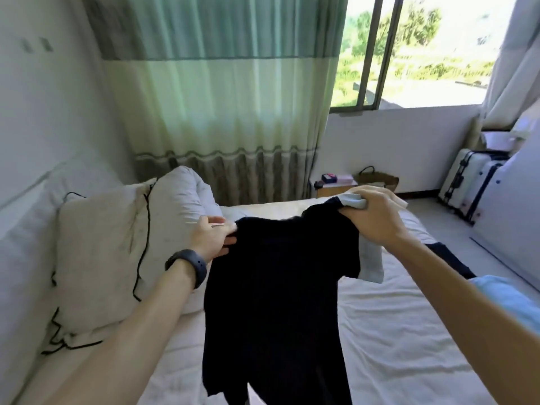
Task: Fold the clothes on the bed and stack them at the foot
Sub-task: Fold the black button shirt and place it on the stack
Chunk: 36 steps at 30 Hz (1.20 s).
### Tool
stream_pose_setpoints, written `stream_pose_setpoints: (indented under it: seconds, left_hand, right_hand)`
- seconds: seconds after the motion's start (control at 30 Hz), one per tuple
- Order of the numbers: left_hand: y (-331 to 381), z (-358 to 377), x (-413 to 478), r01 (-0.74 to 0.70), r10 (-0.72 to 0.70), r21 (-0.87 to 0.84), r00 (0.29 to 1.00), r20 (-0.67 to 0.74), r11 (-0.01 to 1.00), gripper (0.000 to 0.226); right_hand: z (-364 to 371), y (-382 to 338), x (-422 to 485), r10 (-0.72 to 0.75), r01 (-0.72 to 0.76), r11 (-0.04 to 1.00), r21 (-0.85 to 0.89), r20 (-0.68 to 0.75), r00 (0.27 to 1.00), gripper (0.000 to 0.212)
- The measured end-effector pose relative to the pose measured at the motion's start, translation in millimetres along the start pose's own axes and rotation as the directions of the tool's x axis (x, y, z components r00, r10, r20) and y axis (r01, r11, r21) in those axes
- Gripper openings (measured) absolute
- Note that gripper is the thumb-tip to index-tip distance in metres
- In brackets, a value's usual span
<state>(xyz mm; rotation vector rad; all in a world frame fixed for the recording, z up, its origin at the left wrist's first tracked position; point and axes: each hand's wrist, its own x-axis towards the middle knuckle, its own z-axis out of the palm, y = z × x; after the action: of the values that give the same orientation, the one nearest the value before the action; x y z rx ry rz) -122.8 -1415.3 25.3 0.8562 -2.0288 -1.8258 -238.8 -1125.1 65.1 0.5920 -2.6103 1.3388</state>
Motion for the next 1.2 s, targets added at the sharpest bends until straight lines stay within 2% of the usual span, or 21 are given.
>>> stream_pose_setpoints:
  seconds: [0.07, 0.17, 0.27, 0.33, 0.4, 0.43, 0.5, 0.53, 0.57, 0.73, 0.87, 1.07, 1.2]
  left_hand:
    - [15.3, 2.3, -20.5, -0.166, 0.169, 0.172, 0.986, -0.005, 0.971, 0.034]
    - [40.2, 22.4, -60.1, -0.413, 0.387, 0.191, 0.909, 0.158, 0.891, 0.039]
    - [58.7, 49.3, -92.8, -0.578, 0.521, 0.274, 0.814, 0.258, 0.768, 0.065]
    - [67.2, 63.8, -99.6, -0.586, 0.526, 0.431, 0.809, 0.263, 0.686, 0.082]
    - [72.7, 69.1, -98.0, -0.546, 0.543, 0.593, 0.814, 0.208, 0.592, 0.081]
    - [74.2, 68.6, -94.8, -0.524, 0.575, 0.672, 0.799, 0.175, 0.523, 0.073]
    - [82.7, 61.8, -84.9, -0.484, 0.648, 0.784, 0.749, 0.14, 0.389, 0.041]
    - [91.2, 55.4, -79.6, -0.482, 0.669, 0.784, 0.734, 0.118, 0.39, 0.025]
    - [101.2, 47.1, -75.0, -0.501, 0.677, 0.748, 0.73, 0.096, 0.435, 0.019]
    - [173.8, 3.1, -62.2, -0.602, 0.673, 0.448, 0.74, 0.001, 0.661, 0.025]
    - [214.6, 1.6, -60.6, -0.643, 0.716, 0.435, 0.698, -0.005, 0.63, 0.023]
    - [222.7, 21.1, -51.1, -0.613, 0.659, 0.326, 0.751, -0.044, 0.72, 0.023]
    - [214.9, 25.9, -50.8, -0.59, 0.61, 0.213, 0.792, -0.037, 0.779, 0.026]
  right_hand:
    - [-4.0, -31.7, 10.7, 0.048, -0.05, 0.996, 0.075, 0.03, 0.998, 0.008]
    - [-2.1, -67.3, 19.8, 0.114, -0.144, 0.964, 0.222, 0.142, 0.983, 0.004]
    - [1.3, -94.7, 20.6, 0.137, -0.199, 0.911, 0.36, 0.191, 0.972, 0.006]
    - [2.2, -108.5, 22.7, 0.144, -0.245, 0.83, 0.501, 0.23, 0.962, 0.015]
    - [-1.0, -121.4, 24.5, 0.171, -0.293, 0.756, 0.585, 0.255, 0.952, 0.011]
    - [-3.2, -125.4, 25.9, 0.188, -0.313, 0.724, 0.615, 0.261, 0.947, 0.011]
    - [-9.0, -129.9, 31.8, 0.206, -0.321, 0.663, 0.677, 0.247, 0.947, 0.011]
    - [-13.9, -130.7, 35.8, 0.199, -0.311, 0.643, 0.7, 0.24, 0.95, 0.009]
    - [-19.6, -129.7, 39.9, 0.186, -0.302, 0.633, 0.713, 0.239, 0.953, 0.006]
    - [-50.9, -116.7, 57.7, 0.084, -0.282, 0.605, 0.745, 0.293, 0.952, 0.028]
    - [-55.0, -118.0, 62.5, 0.008, -0.235, 0.57, 0.787, 0.281, 0.96, 0.029]
    - [-53.1, -124.7, 57.7, 0.017, -0.199, 0.54, 0.818, 0.226, 0.974, 0.024]
    - [-53.2, -120.1, 55.1, 0.029, -0.181, 0.571, 0.801, 0.201, 0.979, 0.02]
